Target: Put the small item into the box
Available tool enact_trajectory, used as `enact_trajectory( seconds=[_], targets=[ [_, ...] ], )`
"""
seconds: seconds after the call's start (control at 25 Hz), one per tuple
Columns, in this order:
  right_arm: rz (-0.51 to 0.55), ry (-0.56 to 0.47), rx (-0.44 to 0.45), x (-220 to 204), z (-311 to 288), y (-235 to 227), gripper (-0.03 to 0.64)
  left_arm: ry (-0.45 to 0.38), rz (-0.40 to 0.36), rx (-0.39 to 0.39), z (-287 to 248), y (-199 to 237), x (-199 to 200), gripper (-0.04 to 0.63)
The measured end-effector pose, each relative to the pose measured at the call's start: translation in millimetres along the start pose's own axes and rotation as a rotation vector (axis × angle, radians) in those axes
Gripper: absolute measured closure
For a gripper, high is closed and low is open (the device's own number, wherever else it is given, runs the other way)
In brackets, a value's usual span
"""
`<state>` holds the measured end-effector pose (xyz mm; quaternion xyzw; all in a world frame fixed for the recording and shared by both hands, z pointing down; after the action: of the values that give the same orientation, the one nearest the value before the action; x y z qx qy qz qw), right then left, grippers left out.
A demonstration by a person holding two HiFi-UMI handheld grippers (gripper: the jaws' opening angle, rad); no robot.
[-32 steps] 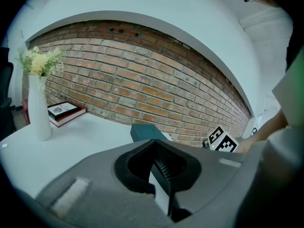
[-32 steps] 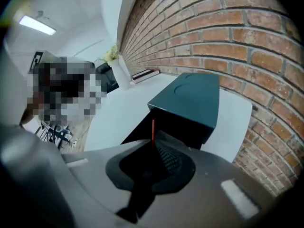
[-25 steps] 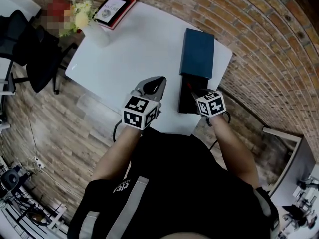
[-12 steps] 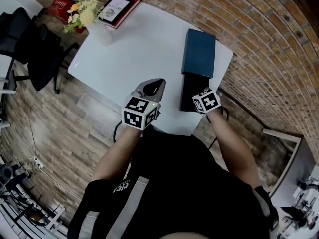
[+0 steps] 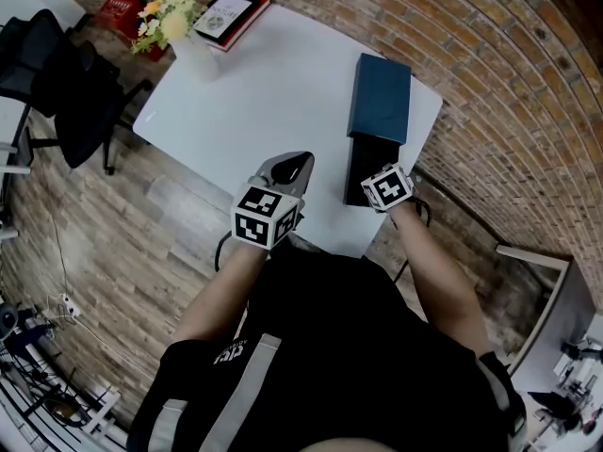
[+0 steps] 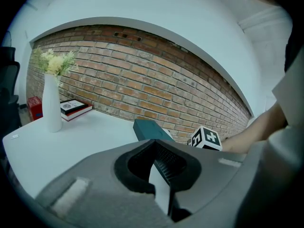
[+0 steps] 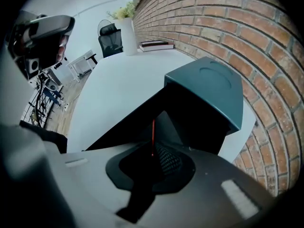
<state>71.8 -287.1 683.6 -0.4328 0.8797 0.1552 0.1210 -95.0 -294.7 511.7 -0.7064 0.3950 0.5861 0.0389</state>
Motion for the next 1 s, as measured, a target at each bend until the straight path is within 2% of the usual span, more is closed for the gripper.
enact_trajectory(
  seconds=[0.36, 0.56, 0.88, 1.0],
  targets=[
    [0.012, 0.021, -0.02, -2, -3, 1, 0.598, 0.003, -0.002, -0.007, 11, -1, -6, 0.589],
    [-0.056, 0.014, -0.004, -1, 0, -1, 0.575, 0.016, -0.005, -0.008, 15, 0, -8, 0.589],
    [-0.122, -0.071, -0.005, 1, 13, -13, 0.577, 0.007, -0.028, -0.018, 11, -2, 2, 0.589],
    [-0.154, -0.132, -0.008, 5, 22, -18, 0.584, -0.001, -0.043, -0.019, 14, -2, 7, 0.589]
  ],
)
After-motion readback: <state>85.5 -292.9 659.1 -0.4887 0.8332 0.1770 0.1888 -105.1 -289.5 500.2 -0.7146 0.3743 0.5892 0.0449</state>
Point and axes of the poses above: the fingertips, and each gripper's own axes: z backward along the fingers, y to its left, x out of its top, the point moved 1 cm from there along z, backward along the fingers, and after that the axes turned 11 degrees about -x, right-handed, at the moved point
